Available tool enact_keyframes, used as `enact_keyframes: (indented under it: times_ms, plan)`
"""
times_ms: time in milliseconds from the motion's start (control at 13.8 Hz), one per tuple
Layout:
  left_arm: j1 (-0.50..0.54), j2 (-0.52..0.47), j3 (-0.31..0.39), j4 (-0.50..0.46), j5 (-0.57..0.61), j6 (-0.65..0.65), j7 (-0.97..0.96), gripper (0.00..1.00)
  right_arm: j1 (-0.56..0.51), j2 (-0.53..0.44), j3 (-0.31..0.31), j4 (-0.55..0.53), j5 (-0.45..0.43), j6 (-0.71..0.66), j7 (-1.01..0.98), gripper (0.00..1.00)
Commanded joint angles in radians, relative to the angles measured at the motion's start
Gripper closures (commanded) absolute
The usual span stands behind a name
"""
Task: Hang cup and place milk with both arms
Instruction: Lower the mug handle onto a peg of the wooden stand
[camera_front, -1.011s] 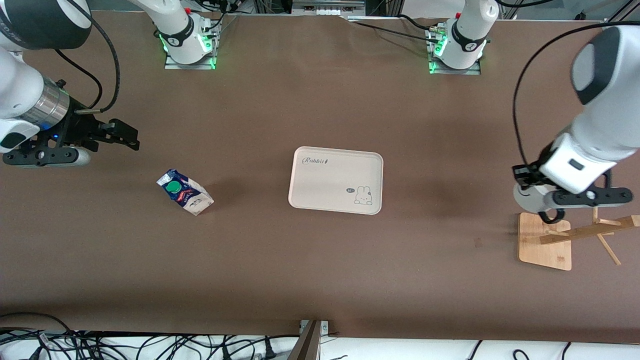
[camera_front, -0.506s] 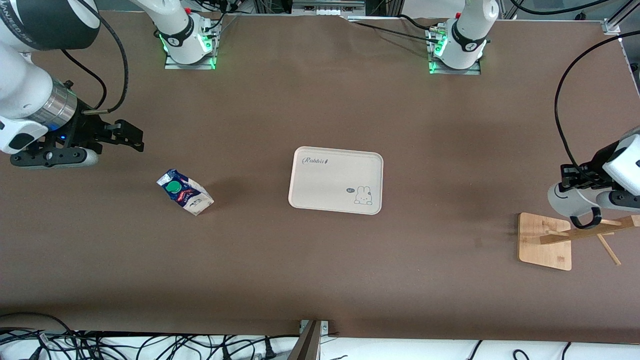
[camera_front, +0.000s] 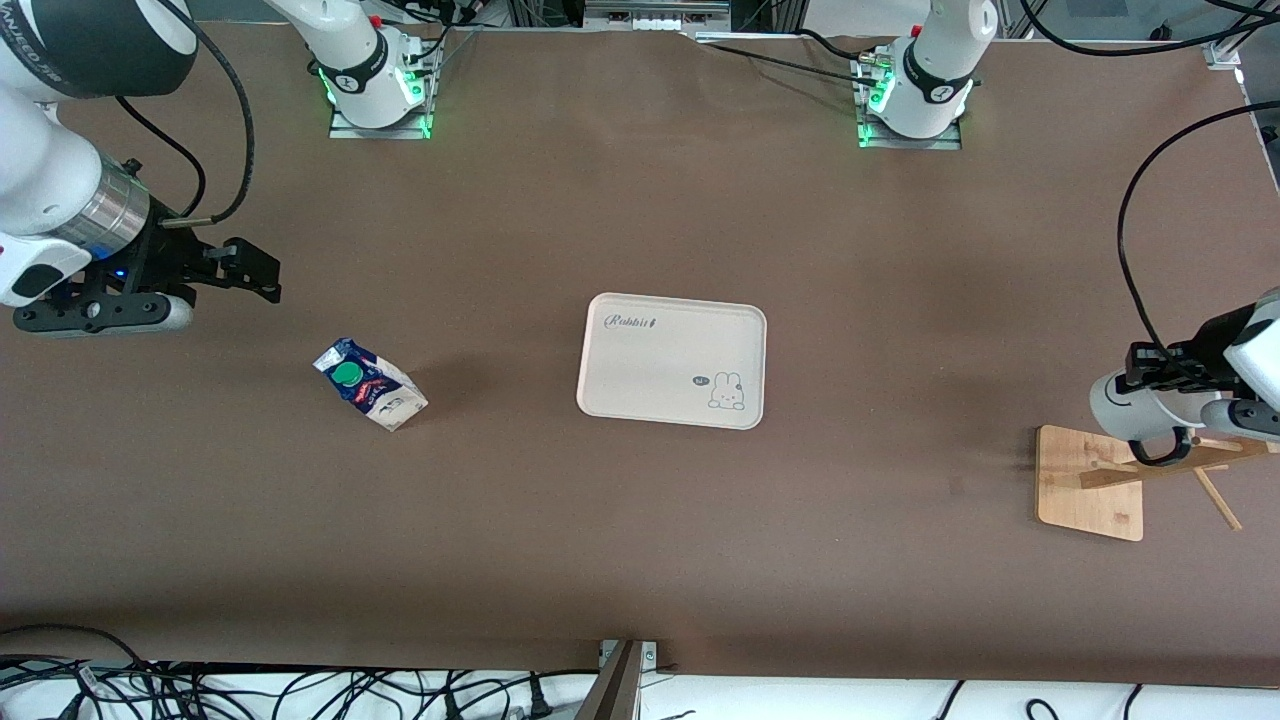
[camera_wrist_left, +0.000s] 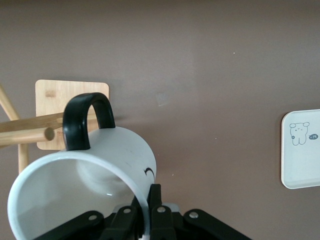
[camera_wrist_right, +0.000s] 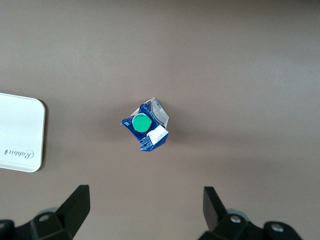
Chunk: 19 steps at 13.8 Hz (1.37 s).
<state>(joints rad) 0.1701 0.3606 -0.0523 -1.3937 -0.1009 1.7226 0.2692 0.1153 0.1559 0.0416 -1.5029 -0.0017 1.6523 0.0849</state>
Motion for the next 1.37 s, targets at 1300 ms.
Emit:
enact_keyframes:
  times_ms: [1300]
  plan:
    - [0.065,0.0,-0.007,0.036,0.061,-0.02,0.065,1.0,-0.022,-0.006,0.023,0.0,-0.038,0.069,0.016,0.0]
